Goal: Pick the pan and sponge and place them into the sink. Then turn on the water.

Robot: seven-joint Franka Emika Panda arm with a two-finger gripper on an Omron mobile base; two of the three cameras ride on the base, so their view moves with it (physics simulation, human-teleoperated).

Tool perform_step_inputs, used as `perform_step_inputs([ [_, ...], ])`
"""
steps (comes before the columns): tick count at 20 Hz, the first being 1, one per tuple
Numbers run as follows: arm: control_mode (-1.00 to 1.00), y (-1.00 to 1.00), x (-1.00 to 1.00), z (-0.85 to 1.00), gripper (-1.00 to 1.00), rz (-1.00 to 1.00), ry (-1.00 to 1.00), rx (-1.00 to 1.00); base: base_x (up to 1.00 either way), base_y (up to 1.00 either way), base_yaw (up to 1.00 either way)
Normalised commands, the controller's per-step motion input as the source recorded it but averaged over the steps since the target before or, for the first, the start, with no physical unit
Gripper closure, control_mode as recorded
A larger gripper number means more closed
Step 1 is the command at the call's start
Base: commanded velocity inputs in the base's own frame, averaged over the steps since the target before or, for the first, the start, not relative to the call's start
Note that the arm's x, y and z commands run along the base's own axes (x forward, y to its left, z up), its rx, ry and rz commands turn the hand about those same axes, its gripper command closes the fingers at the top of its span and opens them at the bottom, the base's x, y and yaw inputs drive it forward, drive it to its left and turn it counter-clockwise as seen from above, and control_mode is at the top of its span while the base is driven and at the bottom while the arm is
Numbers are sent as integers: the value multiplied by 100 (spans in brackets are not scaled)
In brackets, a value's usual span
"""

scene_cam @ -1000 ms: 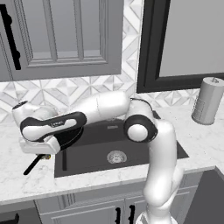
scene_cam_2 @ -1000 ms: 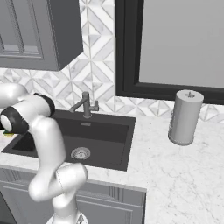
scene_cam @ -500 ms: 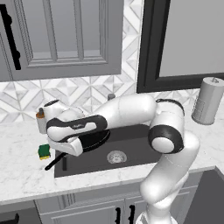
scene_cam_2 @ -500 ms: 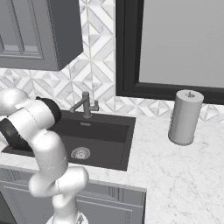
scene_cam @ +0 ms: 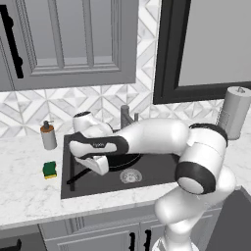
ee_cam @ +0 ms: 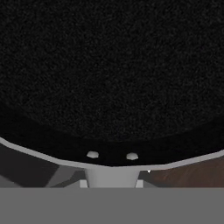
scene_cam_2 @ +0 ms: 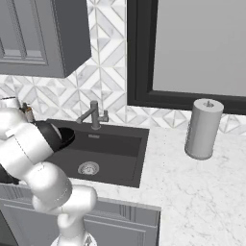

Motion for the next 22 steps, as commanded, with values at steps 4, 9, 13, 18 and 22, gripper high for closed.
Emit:
perform_step_inputs([
  [4,-100,-51,16,-1,100,-4,0,0,0,0,0],
  [9,-100,-28,27,-5,100,0,0,0,0,0,0],
  [13,-100,-18,36,-15,100,-8,0,0,0,0,0],
  [18,-100,-6,50,-13,100,-15,0,0,0,0,0],
  [22,-100,0,56,-20,100,-15,1,0,0,0,0],
])
